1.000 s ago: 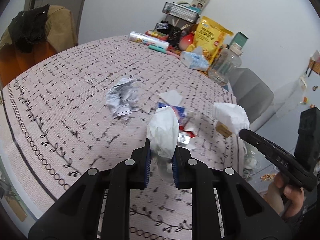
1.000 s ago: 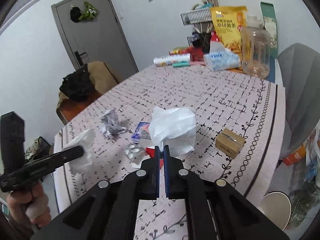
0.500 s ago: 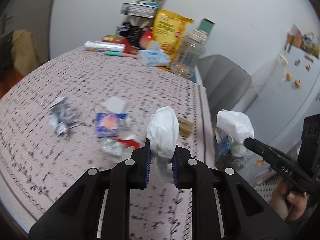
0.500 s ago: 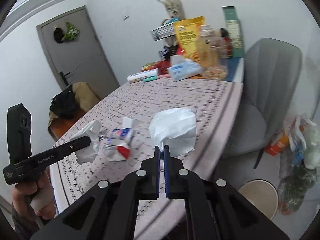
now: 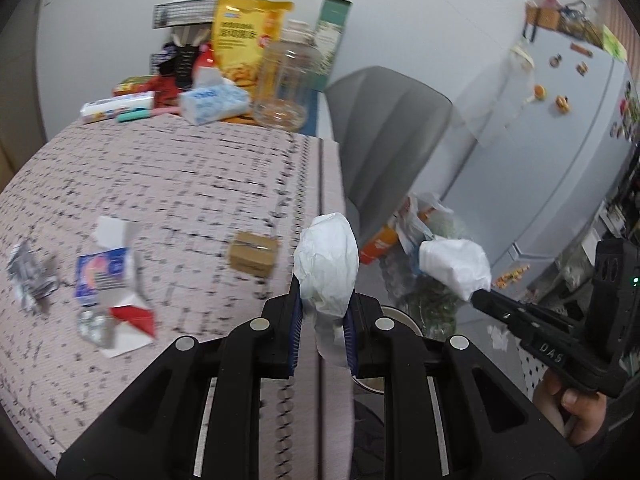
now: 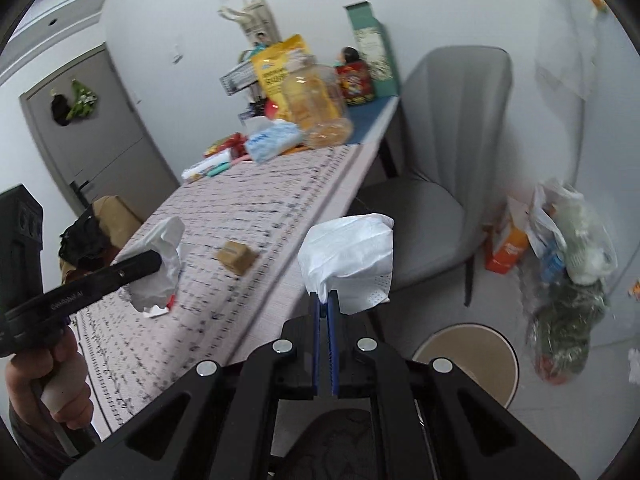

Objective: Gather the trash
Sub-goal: 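Carry both tissues over the trash bin and open both tools, then move both tools back over the table toward the crumpled foil paper, then grasp the crumpled foil paper with the left tool while the right tool grasps the red wrapper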

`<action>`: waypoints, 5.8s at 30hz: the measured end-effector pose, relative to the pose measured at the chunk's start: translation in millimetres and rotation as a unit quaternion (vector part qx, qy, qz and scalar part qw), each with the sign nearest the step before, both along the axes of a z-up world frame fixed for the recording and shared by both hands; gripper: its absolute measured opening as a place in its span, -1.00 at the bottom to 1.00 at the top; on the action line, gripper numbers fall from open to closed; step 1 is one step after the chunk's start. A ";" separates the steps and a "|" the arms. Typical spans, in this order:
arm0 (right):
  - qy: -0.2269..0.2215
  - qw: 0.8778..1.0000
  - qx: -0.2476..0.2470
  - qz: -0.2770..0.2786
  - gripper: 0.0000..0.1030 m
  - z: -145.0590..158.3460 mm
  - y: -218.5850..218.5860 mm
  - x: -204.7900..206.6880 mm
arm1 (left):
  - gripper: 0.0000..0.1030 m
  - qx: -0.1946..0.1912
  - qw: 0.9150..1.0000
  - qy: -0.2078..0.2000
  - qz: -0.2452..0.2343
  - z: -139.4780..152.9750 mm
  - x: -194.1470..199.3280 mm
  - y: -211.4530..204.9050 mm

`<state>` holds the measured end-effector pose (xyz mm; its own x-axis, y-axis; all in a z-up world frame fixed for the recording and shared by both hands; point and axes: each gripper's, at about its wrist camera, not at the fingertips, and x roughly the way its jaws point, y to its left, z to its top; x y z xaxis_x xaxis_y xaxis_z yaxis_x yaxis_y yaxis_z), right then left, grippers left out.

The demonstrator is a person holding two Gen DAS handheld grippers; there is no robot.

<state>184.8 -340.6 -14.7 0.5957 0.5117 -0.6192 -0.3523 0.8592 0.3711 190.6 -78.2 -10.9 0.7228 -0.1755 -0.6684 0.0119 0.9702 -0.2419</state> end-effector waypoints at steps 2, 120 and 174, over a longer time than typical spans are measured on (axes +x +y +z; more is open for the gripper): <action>0.010 1.000 0.001 -0.013 -0.91 -10.7 -11.4 2.7 | -0.65 0.004 1.000 0.007 -0.013 -4.2 7.1 -14.8; -0.038 0.993 -0.026 0.110 0.83 2.8 187.5 -41.5 | 0.57 -0.146 0.949 0.010 0.281 -50.3 -84.7 227.4; -0.033 0.963 -0.093 0.250 -0.88 -15.5 302.4 1.2 | -0.45 -0.178 0.939 -0.034 0.294 -58.9 -122.8 259.9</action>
<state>186.0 -38.2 -30.2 0.3450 0.6287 -0.6969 -0.7574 0.6250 0.1889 67.8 181.7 -69.8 0.8031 0.0638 -0.5924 -0.4733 0.6722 -0.5693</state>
